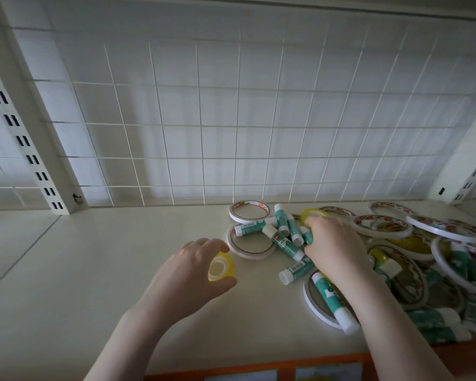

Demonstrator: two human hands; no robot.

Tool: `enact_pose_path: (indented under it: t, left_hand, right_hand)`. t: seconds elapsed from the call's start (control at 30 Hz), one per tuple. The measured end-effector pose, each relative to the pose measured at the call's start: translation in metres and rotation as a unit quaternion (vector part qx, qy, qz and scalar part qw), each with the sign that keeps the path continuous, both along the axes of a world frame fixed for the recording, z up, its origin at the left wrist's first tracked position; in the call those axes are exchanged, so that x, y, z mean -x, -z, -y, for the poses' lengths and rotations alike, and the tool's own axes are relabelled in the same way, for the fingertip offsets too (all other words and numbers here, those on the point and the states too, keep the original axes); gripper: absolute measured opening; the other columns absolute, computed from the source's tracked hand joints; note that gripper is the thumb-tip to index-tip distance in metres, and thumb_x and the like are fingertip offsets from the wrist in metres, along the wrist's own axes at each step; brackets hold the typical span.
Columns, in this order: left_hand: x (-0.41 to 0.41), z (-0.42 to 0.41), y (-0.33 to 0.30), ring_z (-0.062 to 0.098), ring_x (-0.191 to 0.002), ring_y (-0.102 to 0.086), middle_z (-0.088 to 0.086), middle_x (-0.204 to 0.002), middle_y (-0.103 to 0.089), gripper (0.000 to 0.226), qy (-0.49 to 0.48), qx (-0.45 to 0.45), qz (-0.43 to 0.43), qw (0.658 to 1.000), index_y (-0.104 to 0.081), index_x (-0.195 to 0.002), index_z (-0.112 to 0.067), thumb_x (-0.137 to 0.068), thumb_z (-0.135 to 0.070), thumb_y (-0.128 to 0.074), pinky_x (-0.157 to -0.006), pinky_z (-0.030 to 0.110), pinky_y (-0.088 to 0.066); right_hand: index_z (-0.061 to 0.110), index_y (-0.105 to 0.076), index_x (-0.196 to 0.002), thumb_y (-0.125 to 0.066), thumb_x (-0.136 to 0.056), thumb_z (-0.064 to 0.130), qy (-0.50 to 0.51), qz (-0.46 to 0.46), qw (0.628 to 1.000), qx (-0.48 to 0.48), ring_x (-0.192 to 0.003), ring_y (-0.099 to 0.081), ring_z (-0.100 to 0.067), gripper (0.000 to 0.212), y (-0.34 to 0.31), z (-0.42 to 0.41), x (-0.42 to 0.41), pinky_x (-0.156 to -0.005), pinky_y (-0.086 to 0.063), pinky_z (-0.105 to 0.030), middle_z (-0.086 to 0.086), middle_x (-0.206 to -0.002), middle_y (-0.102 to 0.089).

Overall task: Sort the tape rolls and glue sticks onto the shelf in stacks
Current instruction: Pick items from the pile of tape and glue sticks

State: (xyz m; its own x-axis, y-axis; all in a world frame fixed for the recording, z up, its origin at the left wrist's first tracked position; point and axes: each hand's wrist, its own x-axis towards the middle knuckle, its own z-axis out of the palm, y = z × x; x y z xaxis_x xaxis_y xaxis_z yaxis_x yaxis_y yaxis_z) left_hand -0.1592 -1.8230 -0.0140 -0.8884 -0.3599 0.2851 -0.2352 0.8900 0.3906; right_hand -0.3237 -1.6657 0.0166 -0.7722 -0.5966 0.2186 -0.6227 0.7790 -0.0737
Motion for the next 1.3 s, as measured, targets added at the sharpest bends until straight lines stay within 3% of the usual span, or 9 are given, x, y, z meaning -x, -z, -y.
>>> enact_pose_path:
  t: [0.27, 0.37, 0.47, 0.67, 0.83, 0.93, 1.03, 1.1, 1.3]
  left_hand:
    - [0.002, 0.001, 0.005, 0.007, -0.097, -0.050, -0.015, -0.110, -0.055, 0.046, 0.006, -0.008, 0.000, 1.000, -0.052, -0.117, -0.031, -0.077, -0.050, -0.065, -0.073, 0.017, -0.032]
    - [0.002, 0.003, 0.006, 0.004, -0.091, -0.047, -0.017, -0.107, -0.054, 0.045, 0.006, -0.014, -0.004, 1.000, -0.053, -0.116, -0.032, -0.077, -0.049, -0.066, -0.072, 0.016, -0.031]
    - [0.002, 0.005, 0.007, 0.002, -0.086, -0.044, -0.018, -0.104, -0.052, 0.044, 0.005, -0.022, -0.009, 1.000, -0.054, -0.115, -0.032, -0.077, -0.048, -0.067, -0.072, 0.017, -0.031]
    - [0.003, 0.006, 0.009, 0.003, -0.087, -0.045, -0.018, -0.103, -0.053, 0.043, 0.003, -0.039, -0.016, 0.999, -0.056, -0.113, -0.031, -0.075, -0.046, -0.070, -0.074, 0.019, -0.034]
    - [0.002, 0.006, 0.007, 0.006, -0.089, -0.048, -0.019, -0.101, -0.051, 0.042, -0.002, -0.044, -0.015, 0.999, -0.056, -0.112, -0.032, -0.075, -0.045, -0.071, -0.073, 0.017, -0.033]
    - [0.000, 0.007, 0.005, 0.003, -0.088, -0.045, -0.018, -0.105, -0.053, 0.043, -0.009, -0.036, -0.014, 0.999, -0.055, -0.113, -0.032, -0.075, -0.046, -0.070, -0.072, 0.015, -0.032]
    - [-0.005, 0.006, 0.000, 0.006, -0.096, -0.049, -0.018, -0.110, -0.053, 0.044, -0.028, -0.030, -0.018, 0.999, -0.055, -0.115, -0.033, -0.075, -0.046, -0.070, -0.074, 0.018, -0.034]
    - [-0.011, 0.005, -0.003, 0.006, -0.100, -0.050, -0.019, -0.111, -0.053, 0.045, -0.042, -0.028, -0.019, 0.999, -0.054, -0.115, -0.034, -0.075, -0.047, -0.070, -0.077, 0.020, -0.036]
    - [-0.040, 0.016, -0.011, 0.004, -0.088, -0.046, -0.018, -0.108, -0.051, 0.047, -0.100, -0.021, -0.034, 0.994, -0.057, -0.114, -0.030, -0.072, -0.043, -0.074, -0.075, 0.020, -0.034]
  right_hand:
    - [0.017, -0.040, -0.068, -0.058, -0.084, 0.012, 0.037, 0.009, 0.999, -0.028, -0.073, -0.051, -0.016, 0.025, -0.004, -0.006, -0.003, -0.056, -0.039, -0.024, 0.003, -0.071, -0.046]
    - [0.013, -0.058, -0.086, -0.059, -0.086, 0.013, 0.050, 0.044, 0.998, -0.020, -0.074, -0.056, -0.016, 0.001, -0.005, -0.010, -0.004, -0.063, -0.050, -0.024, 0.000, -0.080, -0.056]
    - [0.013, -0.061, -0.110, -0.060, -0.086, 0.011, 0.057, 0.055, 0.997, 0.008, -0.083, -0.059, -0.018, 0.024, -0.003, -0.013, -0.002, -0.071, -0.054, -0.029, -0.004, -0.099, -0.063]
    - [0.014, -0.059, -0.119, -0.060, -0.086, 0.010, 0.037, 0.046, 0.993, 0.105, -0.083, -0.055, -0.016, 0.033, 0.003, -0.016, 0.000, -0.064, -0.045, -0.024, -0.002, -0.099, -0.060]
    - [0.012, -0.058, -0.101, -0.061, -0.083, 0.015, 0.013, 0.053, 0.978, 0.200, -0.077, -0.051, -0.018, 0.019, 0.000, -0.014, -0.005, -0.061, -0.035, -0.029, 0.003, -0.081, -0.055]
    - [0.014, -0.055, -0.107, -0.063, -0.081, 0.013, -0.008, 0.039, 0.966, 0.254, -0.070, -0.048, -0.018, 0.027, 0.000, -0.011, -0.009, -0.055, -0.031, -0.028, 0.007, -0.071, -0.049]
    - [0.024, -0.052, -0.122, -0.063, -0.080, 0.011, -0.041, 0.039, 0.949, 0.311, -0.066, -0.052, -0.019, 0.046, 0.000, -0.006, -0.016, -0.058, -0.039, -0.031, 0.006, -0.070, -0.055]
    - [0.024, -0.055, -0.117, -0.065, -0.079, 0.010, -0.061, 0.043, 0.934, 0.350, -0.065, -0.056, -0.021, 0.042, 0.003, -0.001, -0.022, -0.059, -0.044, -0.034, 0.002, -0.070, -0.060]
    - [0.017, -0.057, -0.096, -0.073, -0.076, 0.011, -0.122, 0.022, 0.909, 0.398, -0.054, -0.053, -0.014, 0.026, 0.013, 0.017, -0.045, -0.050, -0.034, -0.010, 0.007, -0.063, -0.057]
